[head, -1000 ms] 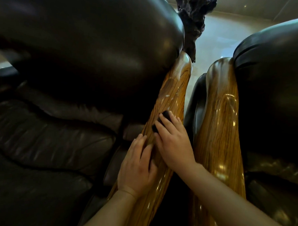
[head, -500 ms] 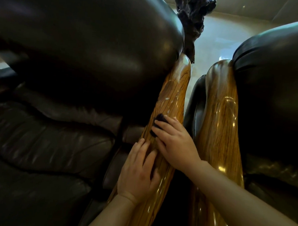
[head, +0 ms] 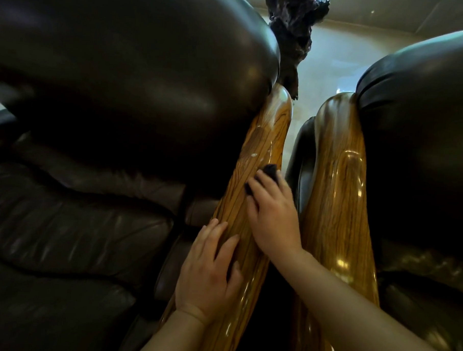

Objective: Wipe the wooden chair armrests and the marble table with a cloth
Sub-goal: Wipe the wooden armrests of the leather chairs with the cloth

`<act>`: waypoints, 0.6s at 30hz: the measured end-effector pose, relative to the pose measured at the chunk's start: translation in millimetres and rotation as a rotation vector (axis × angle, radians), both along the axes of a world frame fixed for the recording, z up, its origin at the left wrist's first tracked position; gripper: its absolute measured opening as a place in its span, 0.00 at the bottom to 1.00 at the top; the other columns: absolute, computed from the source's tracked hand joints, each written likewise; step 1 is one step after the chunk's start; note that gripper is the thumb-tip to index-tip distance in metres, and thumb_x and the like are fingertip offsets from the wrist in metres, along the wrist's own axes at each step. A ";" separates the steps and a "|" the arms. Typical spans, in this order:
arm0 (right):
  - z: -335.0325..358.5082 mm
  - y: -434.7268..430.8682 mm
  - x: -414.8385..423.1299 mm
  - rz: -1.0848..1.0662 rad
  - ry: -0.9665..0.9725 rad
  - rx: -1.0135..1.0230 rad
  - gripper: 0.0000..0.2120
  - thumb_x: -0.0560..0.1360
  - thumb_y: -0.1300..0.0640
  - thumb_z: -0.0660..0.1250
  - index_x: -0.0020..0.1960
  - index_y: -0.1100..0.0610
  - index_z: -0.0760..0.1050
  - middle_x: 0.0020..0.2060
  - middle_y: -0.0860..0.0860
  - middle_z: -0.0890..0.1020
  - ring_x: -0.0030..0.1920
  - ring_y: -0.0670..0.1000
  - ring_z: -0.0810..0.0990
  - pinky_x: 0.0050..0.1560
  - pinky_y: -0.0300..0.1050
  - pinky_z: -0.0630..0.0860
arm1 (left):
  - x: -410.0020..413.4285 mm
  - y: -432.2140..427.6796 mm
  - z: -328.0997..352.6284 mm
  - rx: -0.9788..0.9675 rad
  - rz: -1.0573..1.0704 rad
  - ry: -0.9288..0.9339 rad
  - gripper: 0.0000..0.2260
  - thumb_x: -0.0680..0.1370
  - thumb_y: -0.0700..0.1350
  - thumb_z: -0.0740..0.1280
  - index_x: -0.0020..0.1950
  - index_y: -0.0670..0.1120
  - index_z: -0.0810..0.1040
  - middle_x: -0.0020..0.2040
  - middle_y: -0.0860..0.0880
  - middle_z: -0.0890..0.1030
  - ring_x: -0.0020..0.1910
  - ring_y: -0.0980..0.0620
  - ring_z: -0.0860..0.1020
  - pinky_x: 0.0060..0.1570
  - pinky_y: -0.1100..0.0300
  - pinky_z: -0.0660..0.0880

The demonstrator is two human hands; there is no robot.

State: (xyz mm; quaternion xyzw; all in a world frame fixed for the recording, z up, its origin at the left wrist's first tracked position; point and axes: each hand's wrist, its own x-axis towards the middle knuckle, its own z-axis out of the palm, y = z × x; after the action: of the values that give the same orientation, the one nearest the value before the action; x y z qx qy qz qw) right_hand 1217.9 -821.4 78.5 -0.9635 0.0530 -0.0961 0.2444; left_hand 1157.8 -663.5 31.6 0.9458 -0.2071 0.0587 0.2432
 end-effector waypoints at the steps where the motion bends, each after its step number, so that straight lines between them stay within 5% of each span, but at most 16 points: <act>1: -0.7 -1.5 -10.4 0.095 -0.018 -0.056 0.19 0.81 0.52 0.60 0.71 0.53 0.73 0.74 0.50 0.71 0.79 0.57 0.56 0.79 0.56 0.53 | 0.2 -0.1 0.6 0.004 0.002 -0.002 0.18 0.76 0.50 0.61 0.66 0.49 0.73 0.72 0.45 0.70 0.76 0.48 0.62 0.70 0.48 0.67; 5: -4.1 -12.3 -28.5 0.299 -0.042 -0.159 0.17 0.81 0.53 0.61 0.68 0.54 0.76 0.71 0.51 0.75 0.78 0.56 0.59 0.78 0.57 0.56 | 0.8 0.2 0.8 0.008 -0.001 -0.002 0.18 0.76 0.50 0.60 0.66 0.49 0.72 0.71 0.45 0.71 0.75 0.48 0.63 0.68 0.47 0.69; 10: 6.0 3.6 11.1 -0.006 0.002 0.010 0.18 0.81 0.53 0.61 0.69 0.53 0.75 0.72 0.51 0.73 0.79 0.55 0.56 0.78 0.57 0.55 | 1.2 0.3 -2.2 0.018 0.009 0.005 0.18 0.77 0.51 0.60 0.67 0.51 0.71 0.73 0.47 0.69 0.76 0.50 0.60 0.70 0.48 0.66; 15: -0.6 -10.7 -13.6 0.358 -0.046 -0.137 0.16 0.80 0.53 0.61 0.65 0.51 0.79 0.68 0.48 0.77 0.77 0.53 0.62 0.76 0.58 0.58 | 1.6 0.7 -1.7 -0.009 -0.003 0.013 0.19 0.76 0.50 0.61 0.66 0.49 0.72 0.72 0.47 0.69 0.76 0.50 0.61 0.67 0.45 0.71; 18: -3.8 -19.7 -9.5 0.308 -0.072 -0.115 0.17 0.80 0.53 0.62 0.67 0.53 0.77 0.69 0.50 0.76 0.77 0.55 0.62 0.77 0.56 0.59 | 0.5 0.6 -3.7 -0.025 0.002 0.017 0.18 0.76 0.50 0.61 0.65 0.50 0.73 0.72 0.47 0.69 0.76 0.50 0.61 0.66 0.45 0.72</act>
State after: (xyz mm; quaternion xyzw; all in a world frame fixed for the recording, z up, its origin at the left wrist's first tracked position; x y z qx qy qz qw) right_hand 1208.3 -841.1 74.7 -0.9685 -0.1099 -0.0948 0.2022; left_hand 1158.3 -662.9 28.0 0.9433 -0.2034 0.0536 0.2569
